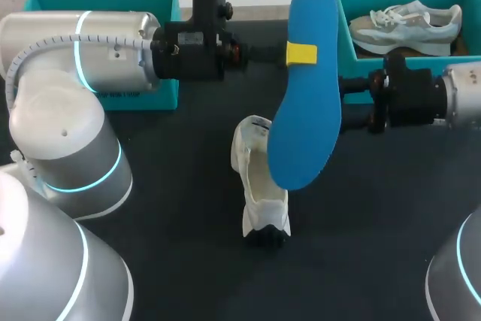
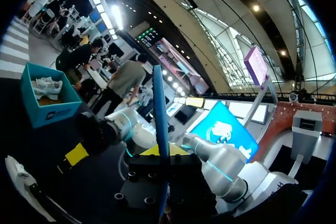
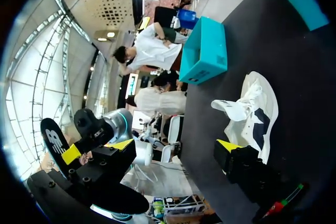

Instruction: Take the shoe out of the shoebox, open the shoe tongue, remove and reinsert the insole, then place the shoe into the shoebox

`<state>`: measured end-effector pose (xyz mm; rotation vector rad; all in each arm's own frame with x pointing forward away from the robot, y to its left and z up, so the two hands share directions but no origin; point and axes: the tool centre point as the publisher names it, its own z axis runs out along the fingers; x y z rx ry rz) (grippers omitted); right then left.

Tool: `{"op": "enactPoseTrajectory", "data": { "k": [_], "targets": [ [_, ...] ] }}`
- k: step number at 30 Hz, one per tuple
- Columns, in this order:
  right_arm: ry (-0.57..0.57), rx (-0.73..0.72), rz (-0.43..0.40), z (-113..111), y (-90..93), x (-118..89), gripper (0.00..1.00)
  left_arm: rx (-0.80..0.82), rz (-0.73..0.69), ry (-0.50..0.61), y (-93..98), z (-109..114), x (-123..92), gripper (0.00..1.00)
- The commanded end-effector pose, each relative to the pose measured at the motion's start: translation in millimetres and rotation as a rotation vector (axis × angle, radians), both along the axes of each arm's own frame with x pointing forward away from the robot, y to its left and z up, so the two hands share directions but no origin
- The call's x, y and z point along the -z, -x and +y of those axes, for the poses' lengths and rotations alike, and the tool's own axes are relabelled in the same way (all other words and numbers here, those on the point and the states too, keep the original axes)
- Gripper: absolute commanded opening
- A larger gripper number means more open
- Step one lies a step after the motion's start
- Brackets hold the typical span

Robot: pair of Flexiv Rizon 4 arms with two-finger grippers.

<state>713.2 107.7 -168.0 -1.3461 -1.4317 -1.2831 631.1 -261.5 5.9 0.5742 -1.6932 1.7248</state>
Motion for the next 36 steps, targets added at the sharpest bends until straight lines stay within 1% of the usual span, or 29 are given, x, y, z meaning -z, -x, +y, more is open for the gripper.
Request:
{"op": "enactPoseTrajectory", "data": {
  "k": [1, 2, 3, 4, 5, 6, 9, 10, 11, 13, 15, 17, 18, 19, 20, 35, 36],
  "targets": [
    [0.003, 0.002, 0.001, 1.8, -0.1, -0.4, 1.00, -0.002, -0.270, 0.046, 1.7, 13.8, 22.6, 0.00],
    [0.003, 0.002, 0.001, 1.8, -0.1, -0.4, 1.00, 0.013, -0.357, 0.036, 0.1, 16.4, 29.0, 0.00],
    [0.003, 0.002, 0.001, 1.8, -0.1, -0.4, 1.00, 0.032, -0.448, 0.049, -0.2, 19.4, 33.9, 0.00],
    [0.003, 0.002, 0.001, 1.8, -0.1, -0.4, 1.00, 0.032, -0.501, 0.042, -1.2, 21.0, 37.5, 0.00],
    [0.003, 0.002, 0.001, 1.8, -0.1, -0.4, 1.00, 0.029, -0.574, 0.064, -2.4, 24.1, 41.5, 0.00],
    [0.003, 0.002, 0.001, 1.8, -0.1, -0.4, 1.00, 0.024, -0.664, 0.062, -4.6, 25.5, 44.2, 0.00],
    [0.003, 0.002, 0.001, 1.8, -0.1, -0.4, 1.00, 0.032, -0.854, 0.078, -8.7, 30.9, 49.2, 0.00],
    [0.003, 0.002, 0.001, 1.8, -0.1, -0.4, 1.00, 0.032, -0.956, 0.080, -9.8, 32.9, 50.3, 0.00],
    [0.003, 0.002, 0.001, 1.8, -0.1, -0.4, 1.00, 0.027, -1.004, 0.086, -11.2, 35.0, 51.2, 0.00],
    [0.003, 0.002, 0.001, 1.8, -0.1, -0.4, 1.00, 0.020, -1.168, 0.101, -13.9, 39.8, 54.2, 0.00],
    [0.003, 0.002, 0.001, 1.8, -0.1, -0.4, 1.00, -0.026, -1.260, 0.119, -17.2, 42.9, 57.0, 0.00],
    [0.003, 0.002, 0.001, 1.8, -0.1, -0.4, 1.00, -0.076, -1.312, 0.128, -23.1, 44.5, 59.2, 0.00],
    [0.003, 0.002, 0.001, 1.8, -0.1, -0.4, 1.00, -0.104, -1.312, 0.133, -25.9, 45.0, 60.8, 0.00],
    [0.003, 0.002, 0.001, 1.8, -0.1, -0.4, 1.00, -0.127, -1.291, 0.111, -28.3, 44.7, 62.7, 0.00],
    [0.003, 0.002, 0.001, 1.8, -0.1, -0.4, 1.00, -0.154, -1.233, 0.098, -30.0, 44.2, 64.2, 0.00],
    [0.003, 0.002, 0.001, 1.8, -0.1, -0.4, 1.00, -0.154, -1.233, 0.098, -30.0, 44.2, 64.2, 0.00],
    [0.003, 0.002, 0.001, 1.8, -0.1, -0.4, 1.00, -0.121, -1.305, 0.118, -31.4, 45.7, 73.0, 0.00]
  ]
}}
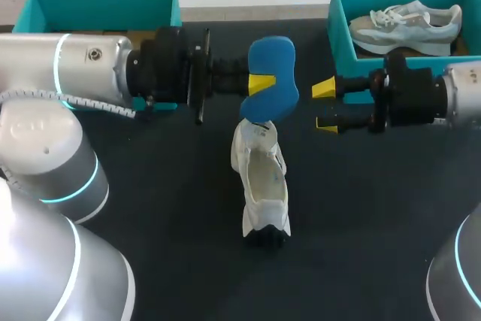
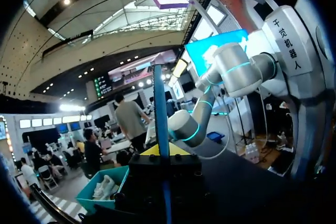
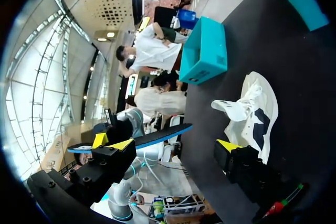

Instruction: Take the shoe out of the shoebox, open the shoe tongue, remove and reinsert the insole, then place the shoe into the shoebox

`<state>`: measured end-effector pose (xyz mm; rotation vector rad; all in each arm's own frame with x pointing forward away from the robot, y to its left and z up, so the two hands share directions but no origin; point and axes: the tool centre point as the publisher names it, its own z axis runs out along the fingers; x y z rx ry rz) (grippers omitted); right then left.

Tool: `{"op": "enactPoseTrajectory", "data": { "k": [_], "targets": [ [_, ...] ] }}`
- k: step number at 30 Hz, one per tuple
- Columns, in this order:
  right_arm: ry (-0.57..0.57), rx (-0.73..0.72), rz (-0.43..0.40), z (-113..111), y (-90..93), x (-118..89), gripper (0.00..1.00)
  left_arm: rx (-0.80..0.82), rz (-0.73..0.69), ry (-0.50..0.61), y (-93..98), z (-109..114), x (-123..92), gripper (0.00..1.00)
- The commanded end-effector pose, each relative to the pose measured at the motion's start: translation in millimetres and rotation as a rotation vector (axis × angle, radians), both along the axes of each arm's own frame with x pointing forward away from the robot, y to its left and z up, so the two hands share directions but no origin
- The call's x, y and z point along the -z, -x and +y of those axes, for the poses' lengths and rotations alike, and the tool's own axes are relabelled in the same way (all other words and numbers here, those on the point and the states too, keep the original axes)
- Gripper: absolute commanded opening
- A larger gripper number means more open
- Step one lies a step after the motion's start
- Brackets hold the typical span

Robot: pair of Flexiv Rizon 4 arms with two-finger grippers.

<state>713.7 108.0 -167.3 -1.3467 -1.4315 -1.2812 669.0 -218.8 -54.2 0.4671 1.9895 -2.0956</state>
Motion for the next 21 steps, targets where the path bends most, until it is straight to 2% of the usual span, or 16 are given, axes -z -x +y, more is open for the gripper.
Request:
{"op": "enactPoseTrajectory", "data": {
  "k": [1, 2, 4, 9, 15, 18, 21],
  "targets": [
    [0.002, 0.003, 0.000, 1.5, 0.5, 0.4, 1.00, 0.010, -0.239, 0.042, 4.5, 4.9, 20.1, 0.00],
    [0.002, 0.003, 0.000, 1.5, 0.5, 0.4, 1.00, 0.045, -0.420, 0.032, 2.6, 5.0, 29.0, 0.00],
    [0.002, 0.003, 0.000, 1.5, 0.5, 0.4, 1.00, 0.056, -0.485, 0.101, 0.0, 5.8, 33.3, 0.00],
    [0.002, 0.003, 0.000, 1.5, 0.5, 0.4, 1.00, 0.075, -0.735, 0.157, -6.0, 5.7, 35.1, 0.00],
    [0.002, 0.003, 0.000, 1.5, 0.5, 0.4, 1.00, 0.084, -0.958, 0.114, -8.8, 10.2, 52.6, 0.00],
    [0.002, 0.003, 0.000, 1.5, 0.5, 0.4, 1.00, 0.091, -1.135, 0.100, -8.6, 11.5, 69.4, 0.00],
    [0.002, 0.003, 0.000, 1.5, 0.5, 0.4, 1.00, 0.053, -1.246, 0.108, -11.0, 12.3, 81.4, 0.00]
  ]
}}
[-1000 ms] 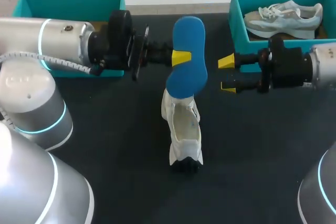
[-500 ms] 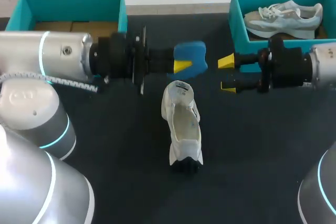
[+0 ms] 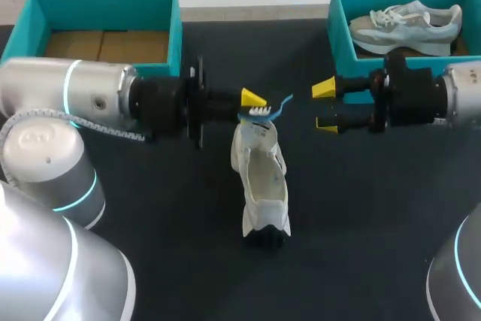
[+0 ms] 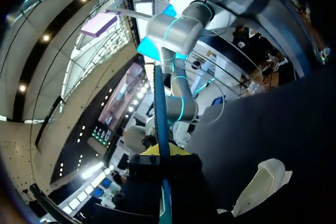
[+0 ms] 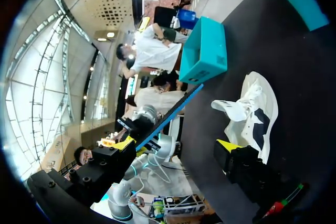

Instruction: Take the shoe out of the shoebox, open the shoe tongue, remove and reinsert the insole, then place the shoe into the shoebox

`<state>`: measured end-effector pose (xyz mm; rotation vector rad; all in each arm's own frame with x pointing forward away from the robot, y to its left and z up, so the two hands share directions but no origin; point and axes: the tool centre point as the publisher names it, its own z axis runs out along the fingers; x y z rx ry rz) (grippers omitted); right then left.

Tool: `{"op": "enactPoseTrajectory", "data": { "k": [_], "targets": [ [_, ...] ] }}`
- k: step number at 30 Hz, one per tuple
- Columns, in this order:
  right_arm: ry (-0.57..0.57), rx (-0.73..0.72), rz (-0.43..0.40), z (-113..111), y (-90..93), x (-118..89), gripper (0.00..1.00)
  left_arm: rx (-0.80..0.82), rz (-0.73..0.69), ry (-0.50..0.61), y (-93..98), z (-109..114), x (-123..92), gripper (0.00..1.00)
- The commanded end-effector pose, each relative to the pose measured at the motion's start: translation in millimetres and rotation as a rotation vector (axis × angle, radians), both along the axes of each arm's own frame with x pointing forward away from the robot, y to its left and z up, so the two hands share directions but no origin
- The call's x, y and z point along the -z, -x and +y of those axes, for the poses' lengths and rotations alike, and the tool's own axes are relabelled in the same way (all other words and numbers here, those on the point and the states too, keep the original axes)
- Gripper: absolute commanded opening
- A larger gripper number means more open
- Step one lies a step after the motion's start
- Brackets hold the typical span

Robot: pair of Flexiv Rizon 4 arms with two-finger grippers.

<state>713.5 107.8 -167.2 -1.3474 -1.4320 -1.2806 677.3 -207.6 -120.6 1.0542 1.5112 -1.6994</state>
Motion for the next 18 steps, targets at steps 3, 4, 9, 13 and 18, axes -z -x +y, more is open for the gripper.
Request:
{"op": "enactPoseTrajectory", "data": {
  "k": [3, 4, 9, 13, 18],
  "targets": [
    [-0.011, -0.021, 0.001, 3.7, -0.6, 0.3, 1.00, -0.020, -0.618, 0.031, -4.9, 2.2, 25.4, 0.00],
    [-0.015, -0.029, 0.006, 4.7, -0.9, 0.3, 1.00, -0.016, -0.660, 0.019, -6.6, 2.3, 30.2, 0.00],
    [-0.025, -0.039, 0.021, 10.8, -1.8, 3.0, 1.00, -0.050, -0.735, -0.006, -9.7, -2.2, 40.6, 0.00],
    [-0.055, -0.033, 0.037, 18.6, -3.2, 7.5, 1.00, -0.087, -0.767, -0.007, -10.0, -9.1, 47.2, 0.00],
    [-0.074, -0.040, 0.045, 28.8, -8.3, 13.0, 0.91, -0.111, -0.775, -0.002, -6.7, -21.0, 53.9, 0.00]
  ]
}}
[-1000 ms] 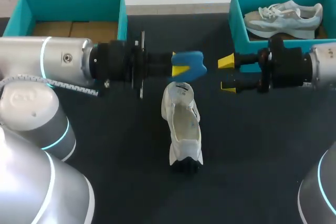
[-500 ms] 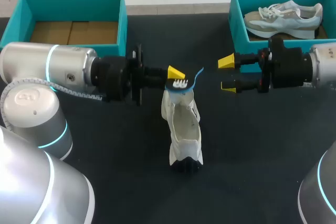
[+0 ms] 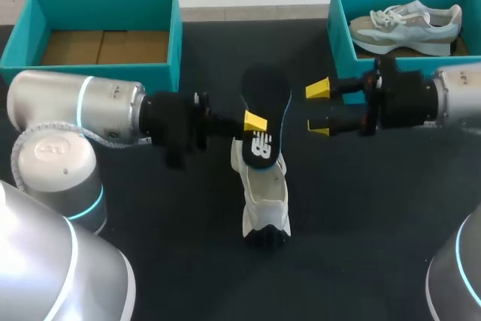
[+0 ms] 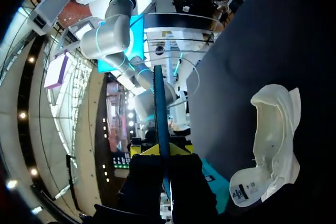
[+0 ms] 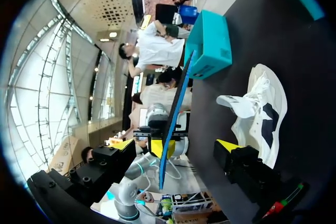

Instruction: Take the shoe out of the shoebox, open the shoe tongue, remove and reinsert the insole, then place the shoe into the shoebox

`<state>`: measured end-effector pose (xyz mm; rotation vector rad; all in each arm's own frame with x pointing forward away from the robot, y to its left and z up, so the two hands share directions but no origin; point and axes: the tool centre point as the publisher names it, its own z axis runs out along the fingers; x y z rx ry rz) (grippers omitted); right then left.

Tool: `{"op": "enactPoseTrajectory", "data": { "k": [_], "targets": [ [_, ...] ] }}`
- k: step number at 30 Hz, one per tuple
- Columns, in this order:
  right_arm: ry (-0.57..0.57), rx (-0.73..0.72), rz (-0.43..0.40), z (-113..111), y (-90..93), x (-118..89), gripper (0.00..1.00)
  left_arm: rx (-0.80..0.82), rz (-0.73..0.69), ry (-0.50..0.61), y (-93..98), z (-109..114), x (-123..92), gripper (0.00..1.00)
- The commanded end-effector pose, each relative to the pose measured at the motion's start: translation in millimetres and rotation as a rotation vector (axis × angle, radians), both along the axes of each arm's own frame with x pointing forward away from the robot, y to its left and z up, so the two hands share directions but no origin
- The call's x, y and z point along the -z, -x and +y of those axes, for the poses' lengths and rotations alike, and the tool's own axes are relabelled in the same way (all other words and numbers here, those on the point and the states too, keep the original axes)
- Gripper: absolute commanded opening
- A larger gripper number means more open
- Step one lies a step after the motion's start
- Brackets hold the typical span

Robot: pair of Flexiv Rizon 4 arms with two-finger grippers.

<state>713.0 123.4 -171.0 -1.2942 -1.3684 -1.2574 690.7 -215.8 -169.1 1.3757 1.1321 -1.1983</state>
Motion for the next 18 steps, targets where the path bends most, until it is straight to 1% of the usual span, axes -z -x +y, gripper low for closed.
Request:
{"op": "enactPoseTrajectory", "data": {
  "k": [1, 3, 4, 6, 8, 14, 18],
  "targets": [
    [-0.013, -0.007, 0.001, 14.6, -9.9, 9.6, 0.83, -0.076, -0.169, 0.020, 7.2, -15.2, 6.9, 0.00],
    [-0.015, -0.010, 0.002, 17.2, -11.5, 9.8, 0.73, -0.080, -0.158, 0.027, 8.1, -19.7, 9.3, 0.00],
    [-0.018, -0.017, 0.001, 18.5, -12.2, 9.6, 0.71, -0.079, -0.157, 0.025, 8.7, -22.1, 10.7, 0.00],
    [-0.019, -0.020, 0.003, 20.9, -13.1, 9.4, 0.57, -0.078, -0.153, 0.028, 9.5, -27.1, 12.9, 0.00],
    [-0.025, -0.022, 0.000, 22.1, -13.6, 9.5, 0.51, -0.079, -0.139, 0.033, 10.4, -32.2, 15.3, 0.00],
    [-0.031, -0.026, -0.004, 24.6, -14.2, 9.7, 0.48, -0.081, -0.115, 0.043, 15.0, -43.2, 22.7, 0.00],
    [-0.039, -0.034, -0.004, 27.2, -14.0, 10.8, 0.45, -0.081, -0.110, 0.044, 16.5, -48.5, 26.0, 0.00]
  ]
}}
